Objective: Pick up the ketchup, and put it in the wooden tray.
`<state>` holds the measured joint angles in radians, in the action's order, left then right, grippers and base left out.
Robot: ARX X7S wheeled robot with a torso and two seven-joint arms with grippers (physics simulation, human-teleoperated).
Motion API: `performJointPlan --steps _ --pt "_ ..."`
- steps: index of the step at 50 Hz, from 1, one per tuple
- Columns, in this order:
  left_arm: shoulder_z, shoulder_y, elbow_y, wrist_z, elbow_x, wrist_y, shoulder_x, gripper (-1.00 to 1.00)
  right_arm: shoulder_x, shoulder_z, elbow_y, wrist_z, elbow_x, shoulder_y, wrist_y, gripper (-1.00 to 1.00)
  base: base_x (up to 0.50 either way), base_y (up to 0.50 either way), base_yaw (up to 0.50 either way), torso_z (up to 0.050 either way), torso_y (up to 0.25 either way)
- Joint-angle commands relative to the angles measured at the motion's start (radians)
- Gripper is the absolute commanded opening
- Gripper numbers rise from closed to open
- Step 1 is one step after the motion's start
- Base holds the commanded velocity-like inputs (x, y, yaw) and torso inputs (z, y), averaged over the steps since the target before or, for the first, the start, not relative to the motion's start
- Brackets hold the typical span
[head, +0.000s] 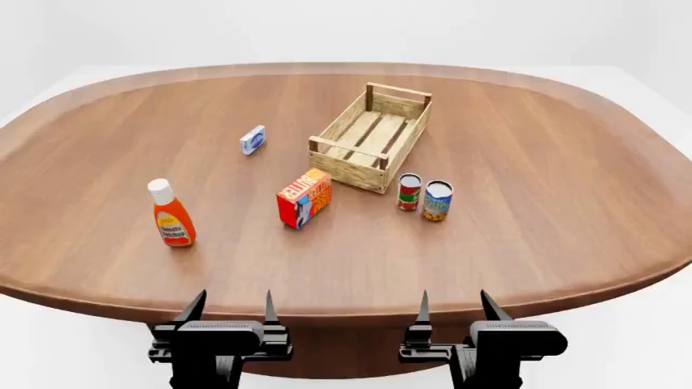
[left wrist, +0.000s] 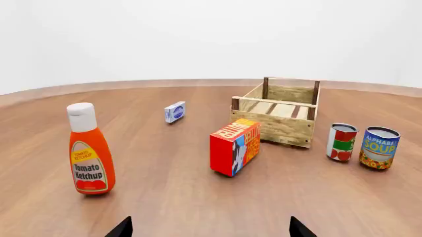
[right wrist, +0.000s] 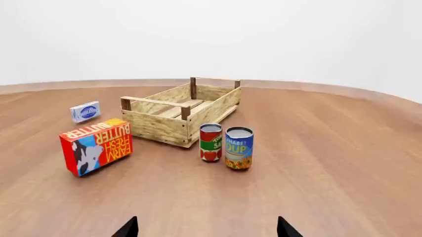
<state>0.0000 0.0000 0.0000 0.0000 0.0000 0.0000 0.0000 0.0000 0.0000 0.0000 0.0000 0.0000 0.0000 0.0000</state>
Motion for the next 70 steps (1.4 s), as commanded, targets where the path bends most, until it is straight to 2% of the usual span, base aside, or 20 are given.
performJointPlan --steps 1,5,16,32,40,54,70 --pt "0.019 0.0 0.0 -0.016 -0.017 0.002 -0.016 1.0 0.015 -0.02 -0.001 0.022 0.015 0.002 0.003 1.0 0.0 0.0 0.0 0.0 0.0" --pt "0.035 0.001 -0.005 -0.033 -0.032 0.034 -0.031 1.0 0.026 -0.034 0.003 0.049 0.036 0.011 0.001 1.0 0.0 0.0 0.0 0.0 0.0" --pt "0.057 -0.004 0.01 -0.057 -0.078 0.007 -0.052 1.0 0.065 -0.081 -0.035 0.057 0.047 0.015 0.025 1.0 0.0 -0.01 0.0 0.0 0.0" --pt "0.078 -0.013 0.03 -0.08 -0.12 0.001 -0.073 1.0 0.103 -0.102 -0.09 0.05 0.089 0.039 0.095 1.0 0.0 -0.49 0.0 0.0 0.0" --pt "0.077 -0.05 0.084 -0.097 -0.152 -0.091 -0.088 1.0 0.13 -0.114 -0.128 0.049 0.091 0.082 0.173 1.0 0.0 -0.5 0.0 0.0 0.0" --pt "0.055 -0.239 0.132 -0.062 -0.239 -0.293 -0.169 1.0 0.199 -0.12 -0.211 -0.021 0.155 0.256 0.431 1.0 0.01 -0.35 0.0 0.0 0.0" --pt "0.058 -0.401 0.105 -0.07 -0.246 -0.358 -0.193 1.0 0.262 -0.101 -0.278 -0.08 0.231 0.435 0.625 1.0 0.01 0.0 0.01 0.0 0.0"
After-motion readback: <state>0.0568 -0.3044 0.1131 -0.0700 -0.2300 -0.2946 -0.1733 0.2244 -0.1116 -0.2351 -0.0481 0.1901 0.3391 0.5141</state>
